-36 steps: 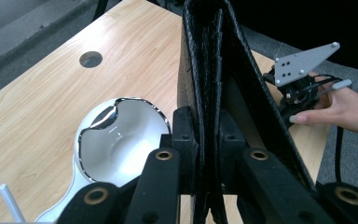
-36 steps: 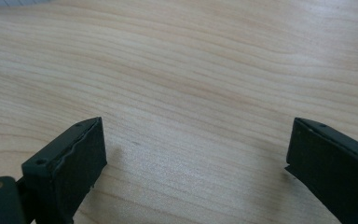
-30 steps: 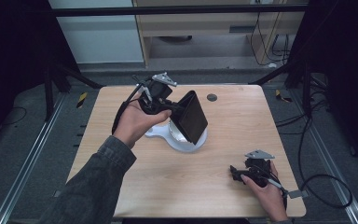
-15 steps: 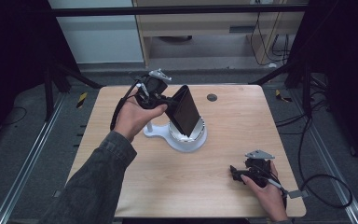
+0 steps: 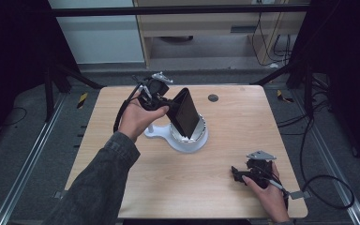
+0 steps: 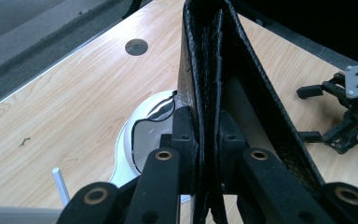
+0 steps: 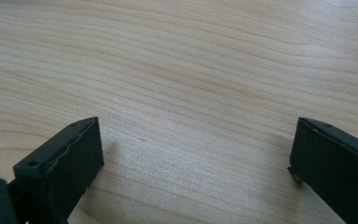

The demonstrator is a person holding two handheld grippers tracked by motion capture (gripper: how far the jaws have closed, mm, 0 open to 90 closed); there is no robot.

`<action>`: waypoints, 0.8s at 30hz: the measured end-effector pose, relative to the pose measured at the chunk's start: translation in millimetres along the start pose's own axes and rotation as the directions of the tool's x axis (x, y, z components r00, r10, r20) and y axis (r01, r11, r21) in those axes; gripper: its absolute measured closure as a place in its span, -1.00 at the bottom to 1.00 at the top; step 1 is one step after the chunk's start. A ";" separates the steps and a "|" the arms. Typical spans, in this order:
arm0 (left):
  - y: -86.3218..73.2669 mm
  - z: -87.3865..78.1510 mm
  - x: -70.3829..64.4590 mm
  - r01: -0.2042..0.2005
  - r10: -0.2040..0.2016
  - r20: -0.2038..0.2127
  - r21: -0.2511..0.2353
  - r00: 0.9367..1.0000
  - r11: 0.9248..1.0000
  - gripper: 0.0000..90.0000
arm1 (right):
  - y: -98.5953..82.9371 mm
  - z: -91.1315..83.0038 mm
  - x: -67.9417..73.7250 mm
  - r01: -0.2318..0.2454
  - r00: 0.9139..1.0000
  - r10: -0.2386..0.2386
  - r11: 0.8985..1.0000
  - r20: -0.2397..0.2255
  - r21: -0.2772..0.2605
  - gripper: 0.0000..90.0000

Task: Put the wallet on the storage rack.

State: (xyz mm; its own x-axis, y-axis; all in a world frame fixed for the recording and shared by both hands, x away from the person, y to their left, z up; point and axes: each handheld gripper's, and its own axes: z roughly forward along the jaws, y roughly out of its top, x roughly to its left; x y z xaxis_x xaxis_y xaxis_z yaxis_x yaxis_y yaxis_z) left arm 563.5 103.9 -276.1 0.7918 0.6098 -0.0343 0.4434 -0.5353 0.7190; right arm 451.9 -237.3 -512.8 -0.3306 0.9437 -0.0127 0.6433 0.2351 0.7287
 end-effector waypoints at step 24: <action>-3.6 39.8 0.5 0.004 -0.006 0.030 0.069 1.000 0.998 0.80 | -0.2 0.0 0.3 -0.003 1.000 0.003 1.000 0.002 -0.002 -0.94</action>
State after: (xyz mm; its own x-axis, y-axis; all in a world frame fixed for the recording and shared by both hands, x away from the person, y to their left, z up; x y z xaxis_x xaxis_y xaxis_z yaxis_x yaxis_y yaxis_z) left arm 578.9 82.8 -306.4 0.8015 0.5951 -0.0593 0.4743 -0.5720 0.6692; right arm 451.6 -237.1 -512.9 -0.3275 0.9448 -0.0114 0.6429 0.2316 0.7301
